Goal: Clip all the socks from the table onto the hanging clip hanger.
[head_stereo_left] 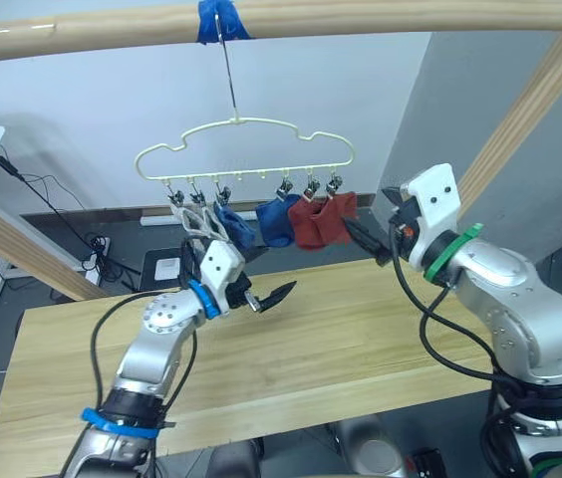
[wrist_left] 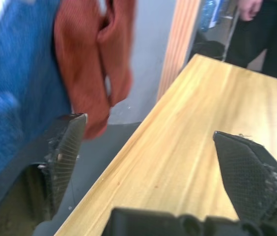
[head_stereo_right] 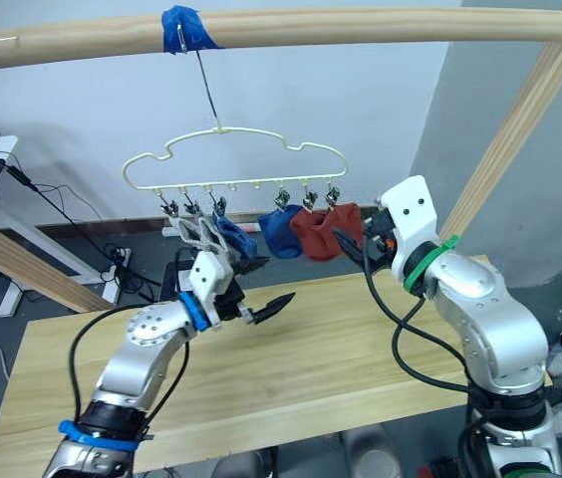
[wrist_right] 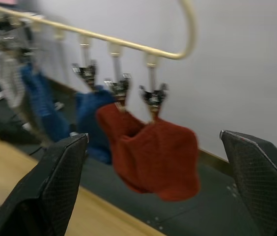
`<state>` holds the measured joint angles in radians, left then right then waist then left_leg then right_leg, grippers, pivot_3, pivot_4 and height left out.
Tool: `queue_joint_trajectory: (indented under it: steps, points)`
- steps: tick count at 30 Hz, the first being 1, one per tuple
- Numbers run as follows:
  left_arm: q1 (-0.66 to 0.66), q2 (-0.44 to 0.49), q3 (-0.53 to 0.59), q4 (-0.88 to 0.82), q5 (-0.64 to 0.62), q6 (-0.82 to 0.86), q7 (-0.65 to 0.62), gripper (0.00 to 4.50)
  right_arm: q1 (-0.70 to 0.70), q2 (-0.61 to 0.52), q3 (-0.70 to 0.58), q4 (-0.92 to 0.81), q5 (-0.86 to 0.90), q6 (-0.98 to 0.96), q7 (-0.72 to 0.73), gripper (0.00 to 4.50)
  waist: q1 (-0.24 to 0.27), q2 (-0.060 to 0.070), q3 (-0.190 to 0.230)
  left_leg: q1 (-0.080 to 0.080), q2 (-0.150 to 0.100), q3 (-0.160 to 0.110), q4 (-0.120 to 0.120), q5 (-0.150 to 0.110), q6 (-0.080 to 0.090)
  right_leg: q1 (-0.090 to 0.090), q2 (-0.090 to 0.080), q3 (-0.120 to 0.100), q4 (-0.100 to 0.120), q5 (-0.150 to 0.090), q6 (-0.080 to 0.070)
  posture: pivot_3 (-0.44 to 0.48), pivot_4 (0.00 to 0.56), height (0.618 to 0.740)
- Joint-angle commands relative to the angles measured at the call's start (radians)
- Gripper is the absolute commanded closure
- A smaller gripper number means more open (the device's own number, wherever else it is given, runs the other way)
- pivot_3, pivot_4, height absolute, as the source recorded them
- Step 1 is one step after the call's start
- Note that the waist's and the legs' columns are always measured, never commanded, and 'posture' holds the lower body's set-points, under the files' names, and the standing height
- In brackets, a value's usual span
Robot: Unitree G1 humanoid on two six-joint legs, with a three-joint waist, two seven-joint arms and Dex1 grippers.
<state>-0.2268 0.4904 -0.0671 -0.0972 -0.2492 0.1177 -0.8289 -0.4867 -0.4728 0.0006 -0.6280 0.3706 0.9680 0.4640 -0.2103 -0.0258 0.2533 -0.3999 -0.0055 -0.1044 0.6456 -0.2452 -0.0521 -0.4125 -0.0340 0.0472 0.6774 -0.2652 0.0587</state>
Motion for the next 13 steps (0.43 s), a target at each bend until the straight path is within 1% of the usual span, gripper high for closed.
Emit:
queue_joint_trajectory:
  steps: [1,2,4,5,7,8,10,12,13]
  points:
    - [0.112,0.205,0.170,-0.198,-0.128,0.162,-0.107,0.02,-0.031,-0.186,-0.056,-0.009,0.096,-0.079,0.252,0.00,-0.004,0.000,0.000,0.000,0.000,0.001,0.000,0.000,0.000,0.000,0.000,0.001,-0.001,0.000,0.000,-0.241,0.182,0.740]
    - [0.142,0.259,0.209,-0.225,-0.152,0.206,-0.123,0.02,-0.035,-0.235,-0.062,0.008,0.118,-0.097,0.311,0.00,-0.006,0.000,0.000,0.001,0.001,0.002,-0.001,0.000,0.000,0.000,0.000,0.001,-0.001,0.000,0.000,-0.229,0.178,0.740]
    - [0.195,0.332,0.285,-0.267,-0.199,0.279,-0.128,0.02,-0.031,-0.309,-0.074,0.038,0.139,-0.134,0.385,0.00,0.001,0.000,0.000,0.001,0.001,0.002,-0.001,0.000,0.000,0.000,0.000,0.001,-0.001,0.000,0.000,-0.218,0.174,0.740]
    - [0.205,0.349,0.301,-0.279,-0.217,0.313,-0.120,0.02,-0.028,-0.325,-0.077,0.050,0.143,-0.150,0.398,0.00,0.008,0.000,0.000,0.002,0.001,0.001,-0.002,0.000,0.000,0.000,0.000,0.000,-0.001,0.000,0.000,-0.218,0.174,0.740]
    - [0.213,0.373,0.329,-0.286,-0.193,0.346,-0.081,0.02,-0.029,-0.352,-0.083,0.088,0.139,-0.187,0.424,0.00,0.019,0.000,0.000,0.001,0.001,0.001,-0.001,0.000,0.000,0.000,0.000,0.000,-0.002,0.000,0.000,-0.196,0.165,0.740]
    - [0.219,0.390,0.352,-0.287,-0.205,0.383,-0.078,0.02,-0.031,-0.364,-0.084,0.112,0.133,-0.209,0.439,0.00,0.025,0.000,0.000,0.001,0.001,0.001,-0.001,0.000,0.000,0.001,0.000,0.000,-0.003,0.000,0.000,-0.185,0.160,0.740]
    - [0.268,0.420,0.423,-0.298,-0.241,0.431,-0.105,0.02,-0.020,-0.397,-0.095,0.148,0.122,-0.251,0.480,0.00,0.037,0.000,0.000,0.000,0.000,0.001,0.000,0.000,0.000,0.001,-0.001,0.000,-0.004,0.000,0.000,-0.176,0.155,0.740]
    - [0.297,0.431,0.456,-0.304,-0.266,0.463,-0.113,0.02,-0.015,-0.417,-0.094,0.170,0.116,-0.281,0.501,0.00,0.043,0.000,0.000,0.000,0.000,0.002,0.000,0.000,0.000,0.001,-0.002,0.000,-0.004,0.000,-0.001,-0.172,0.151,0.740]
    - [0.293,0.423,0.462,-0.295,-0.280,0.461,-0.113,0.02,-0.018,-0.420,-0.087,0.182,0.113,-0.295,0.504,0.00,0.043,0.000,0.000,0.000,0.000,0.003,-0.001,0.000,0.000,0.001,-0.002,0.000,-0.004,0.002,-0.004,-0.169,0.149,0.740]
